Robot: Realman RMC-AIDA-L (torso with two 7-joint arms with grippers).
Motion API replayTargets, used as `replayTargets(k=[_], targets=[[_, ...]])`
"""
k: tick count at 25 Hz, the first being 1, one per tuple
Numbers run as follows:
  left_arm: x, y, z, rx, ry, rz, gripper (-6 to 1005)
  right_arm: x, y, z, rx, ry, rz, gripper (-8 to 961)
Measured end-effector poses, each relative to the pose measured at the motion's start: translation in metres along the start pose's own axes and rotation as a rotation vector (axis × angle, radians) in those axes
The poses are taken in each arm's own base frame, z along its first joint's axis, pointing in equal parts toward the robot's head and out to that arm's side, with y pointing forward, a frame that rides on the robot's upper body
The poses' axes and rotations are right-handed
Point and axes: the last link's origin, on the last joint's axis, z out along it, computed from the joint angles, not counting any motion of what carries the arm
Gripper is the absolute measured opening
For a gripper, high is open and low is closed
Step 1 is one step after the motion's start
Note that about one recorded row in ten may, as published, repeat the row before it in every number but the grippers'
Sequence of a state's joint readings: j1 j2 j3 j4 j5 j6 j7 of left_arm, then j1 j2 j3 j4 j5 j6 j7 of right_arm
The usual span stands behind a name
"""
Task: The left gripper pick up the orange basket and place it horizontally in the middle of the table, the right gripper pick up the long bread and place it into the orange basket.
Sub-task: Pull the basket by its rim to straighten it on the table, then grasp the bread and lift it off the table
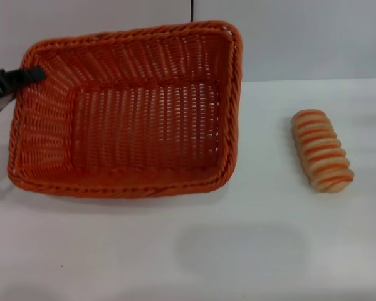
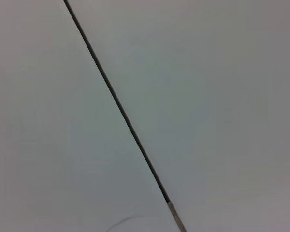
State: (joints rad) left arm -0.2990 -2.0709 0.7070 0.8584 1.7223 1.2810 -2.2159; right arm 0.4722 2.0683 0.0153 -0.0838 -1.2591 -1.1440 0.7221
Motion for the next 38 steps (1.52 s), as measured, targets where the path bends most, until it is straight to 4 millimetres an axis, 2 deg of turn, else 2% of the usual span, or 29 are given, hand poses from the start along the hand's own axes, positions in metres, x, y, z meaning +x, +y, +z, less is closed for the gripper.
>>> replayTargets(k=[5, 17, 23, 28, 31, 35, 36, 37, 38], targets=[[-0.018, -0.012, 0.001, 0.014, -0.011, -0.037, 228, 0.001, -0.001, 0.001, 0.007, 0.009, -0.004, 700], [-0.032, -0.025, -0.004, 0.047, -0.020, -0.062, 257, 0.000, 0.001, 0.006, 0.002, 0.014, -0.008, 701], [-0.036, -0.024, -0.003, 0.039, -0.041, -0.057, 272, -0.004, 0.005, 0.013, -0.010, 0.005, -0.016, 701], [-0.033, -0.023, -0.005, 0.033, -0.036, -0.053, 477, -0.005, 0.009, 0.019, -0.018, 0.006, -0.017, 701], [-0.026, -0.021, -0.009, 0.030, -0.018, -0.031, 574, -0.005, 0.011, 0.021, -0.027, 0.009, -0.019, 701], [-0.026, -0.021, -0.009, 0.030, -0.018, -0.031, 704, -0.006, 0.016, 0.024, -0.068, 0.027, -0.034, 701], [-0.009, -0.018, -0.016, 0.018, 0.039, 0.043, 736, -0.007, 0.018, 0.026, -0.092, 0.038, -0.039, 700], [-0.009, -0.018, -0.016, 0.018, 0.039, 0.043, 769, -0.009, 0.020, 0.028, -0.119, 0.048, -0.047, 700], [0.006, -0.012, -0.025, -0.028, 0.138, 0.149, 801, -0.011, 0.023, 0.030, -0.153, 0.063, -0.058, 700]])
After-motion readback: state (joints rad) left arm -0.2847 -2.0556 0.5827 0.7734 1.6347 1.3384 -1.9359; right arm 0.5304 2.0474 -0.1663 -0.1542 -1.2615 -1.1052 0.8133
